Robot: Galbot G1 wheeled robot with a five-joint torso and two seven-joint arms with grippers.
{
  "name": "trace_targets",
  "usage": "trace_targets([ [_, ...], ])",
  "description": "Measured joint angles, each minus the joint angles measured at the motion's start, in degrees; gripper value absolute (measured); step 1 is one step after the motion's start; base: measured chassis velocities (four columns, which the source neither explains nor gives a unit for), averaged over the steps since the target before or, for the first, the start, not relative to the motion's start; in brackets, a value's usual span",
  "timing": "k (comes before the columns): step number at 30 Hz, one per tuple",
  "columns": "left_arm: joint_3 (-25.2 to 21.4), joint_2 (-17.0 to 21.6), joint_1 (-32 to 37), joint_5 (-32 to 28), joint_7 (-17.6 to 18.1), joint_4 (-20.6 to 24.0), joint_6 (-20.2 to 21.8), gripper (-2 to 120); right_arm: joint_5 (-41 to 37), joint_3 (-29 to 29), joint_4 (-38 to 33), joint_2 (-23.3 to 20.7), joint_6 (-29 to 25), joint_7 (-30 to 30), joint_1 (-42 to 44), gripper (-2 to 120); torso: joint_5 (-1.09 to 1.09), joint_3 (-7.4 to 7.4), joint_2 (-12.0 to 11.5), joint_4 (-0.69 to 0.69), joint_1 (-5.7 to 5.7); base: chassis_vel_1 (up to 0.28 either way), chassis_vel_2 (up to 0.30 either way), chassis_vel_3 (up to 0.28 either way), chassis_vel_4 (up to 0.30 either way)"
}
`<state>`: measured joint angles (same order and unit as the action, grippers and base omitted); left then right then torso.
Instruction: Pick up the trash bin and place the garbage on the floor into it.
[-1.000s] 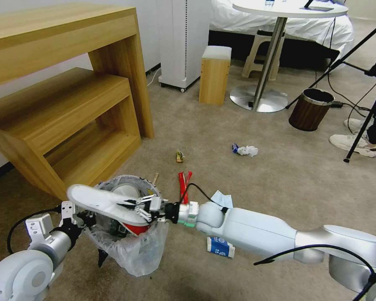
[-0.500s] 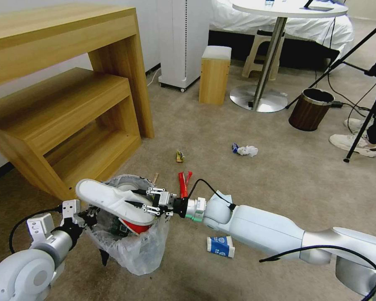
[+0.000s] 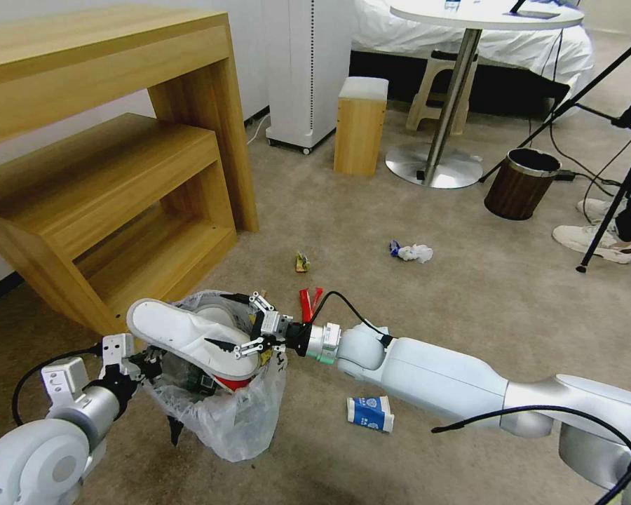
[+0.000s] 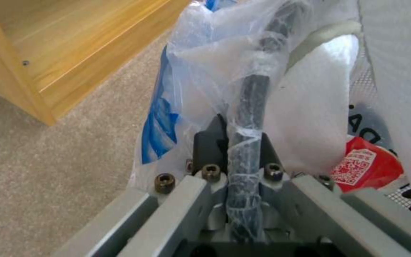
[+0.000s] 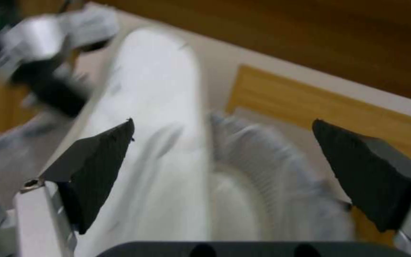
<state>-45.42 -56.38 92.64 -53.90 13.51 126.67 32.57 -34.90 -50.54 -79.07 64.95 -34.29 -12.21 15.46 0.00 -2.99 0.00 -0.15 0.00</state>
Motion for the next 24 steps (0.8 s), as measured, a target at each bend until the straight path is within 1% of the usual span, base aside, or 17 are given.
trace_targets([
  [1, -0.1, 0.0, 0.2, 0.1, 0.0, 0.0, 0.0, 1, -1.3, 0.9, -1.3, -0.3, 0.9, 1.2, 0.2, 96, 0.0, 0.0, 0.0, 0.0, 0.0, 0.0, 0.0, 0.0, 0.0],
  [3, -0.1, 0.0, 0.2, 0.1, 0.0, 0.0, 0.0, 1, -1.4, 1.0, -1.4, -0.3, 0.9, 1.3, 0.2, 96, 0.0, 0.0, 0.0, 0.0, 0.0, 0.0, 0.0, 0.0, 0.0],
  [4, -0.2, 0.0, 0.4, 0.2, 0.0, -0.1, -0.1, 1, -3.1, 2.8, -3.7, -0.8, 2.3, 3.5, 0.6, 99, 0.0, 0.0, 0.0, 0.0, 0.0, 0.0, 0.0, 0.0, 0.0],
  [5, -0.2, 0.0, 0.4, 0.2, 0.0, -0.1, -0.1, 1, -3.1, 2.8, -3.7, -0.8, 2.3, 3.5, 0.6, 99, 0.0, 0.0, 0.0, 0.0, 0.0, 0.0, 0.0, 0.0, 0.0],
  [6, -0.4, 0.1, 0.7, 0.3, 0.0, 0.1, -0.1, 1, -4.9, 5.4, -6.5, -1.9, 4.5, 7.4, 1.3, 100, 0.0, 0.0, 0.0, 0.01, 0.0, 0.0, 0.0, 0.0, 0.0],
  [8, -0.6, 0.1, 1.1, 0.5, 0.1, 0.3, -0.1, 1, -7.9, 9.3, -10.7, -4.3, 7.6, 12.4, 2.8, 100, 0.0, 0.0, 0.0, 0.0, 0.0, 0.0, 0.0, 0.0, 0.0],
  [9, -0.6, 0.1, 1.1, 0.5, 0.1, 0.3, -0.1, 1, -7.9, 9.3, -10.7, -4.3, 7.6, 12.4, 2.8, 100, 0.0, 0.0, 0.0, 0.0, 0.0, 0.0, 0.0, 0.0, 0.0],
  [12, -0.6, -0.2, 1.5, 1.0, 0.0, 0.3, -0.2, 1, -12.3, 14.1, -15.4, -7.8, 11.5, 16.8, 5.4, 100, 0.01, 0.0, 0.0, -0.02, 0.0, 0.0, 0.0, 0.0, 0.0],
  [13, -0.6, -0.2, 1.5, 1.0, 0.0, 0.3, -0.2, 1, -12.3, 14.1, -15.4, -7.8, 11.5, 16.8, 5.4, 100, 0.01, 0.0, 0.0, -0.02, 0.0, 0.0, 0.0, 0.0, 0.0],
  [16, -0.4, -0.5, 1.6, 1.5, 0.0, 0.3, -0.4, 1, -18.4, 18.9, -21.4, -12.6, 17.0, 21.6, 9.6, 100, 0.01, 0.0, 0.0, 0.01, 0.0, 0.0, 0.0, 0.0, 0.0],
  [17, -0.4, -0.5, 1.6, 1.5, 0.0, 0.3, -0.4, 1, -18.4, 18.9, -21.4, -12.6, 17.0, 21.6, 9.6, 100, 0.01, 0.0, 0.0, 0.01, 0.0, 0.0, 0.0, 0.0, 0.0],
  [19, -0.2, -0.6, 1.5, 1.8, -0.1, 0.2, -0.4, 1, -21.5, 22.8, -25.0, -16.3, 21.4, 25.1, 13.5, 100, 0.01, 0.0, 0.0, 0.0, 0.0, 0.0, 0.0, 0.0, 0.0],
  [20, -0.2, -0.6, 1.5, 1.8, -0.1, 0.2, -0.4, 1, -21.5, 22.8, -25.0, -16.3, 21.4, 25.1, 13.5, 100, 0.01, 0.0, 0.0, 0.0, 0.0, 0.0, 0.0, 0.0, 0.0],
  [22, 0.4, -0.6, 1.0, 2.0, -0.1, -0.2, -0.4, 1, -24.8, 27.5, -28.4, -21.1, 27.3, 29.8, 18.4, 100, 0.03, 0.01, 0.0, -0.01, 0.0, 0.0, 0.0, 0.0, 0.0],
  [23, 0.4, -0.6, 1.0, 2.0, -0.1, -0.2, -0.4, 1, -24.8, 27.5, -28.4, -21.1, 27.3, 29.8, 18.4, 100, 0.03, 0.01, 0.0, -0.01, 0.0, 0.0, 0.0, 0.0, 0.0],
  [24, 0.5, -0.6, 0.9, 2.0, -0.1, -0.3, -0.4, 1, -25.3, 28.7, -29.1, -22.7, 29.6, 31.9, 19.7, 100, 0.03, 0.01, 0.0, -0.02, 0.0, 0.0, 0.0, 0.0, 0.0],
])
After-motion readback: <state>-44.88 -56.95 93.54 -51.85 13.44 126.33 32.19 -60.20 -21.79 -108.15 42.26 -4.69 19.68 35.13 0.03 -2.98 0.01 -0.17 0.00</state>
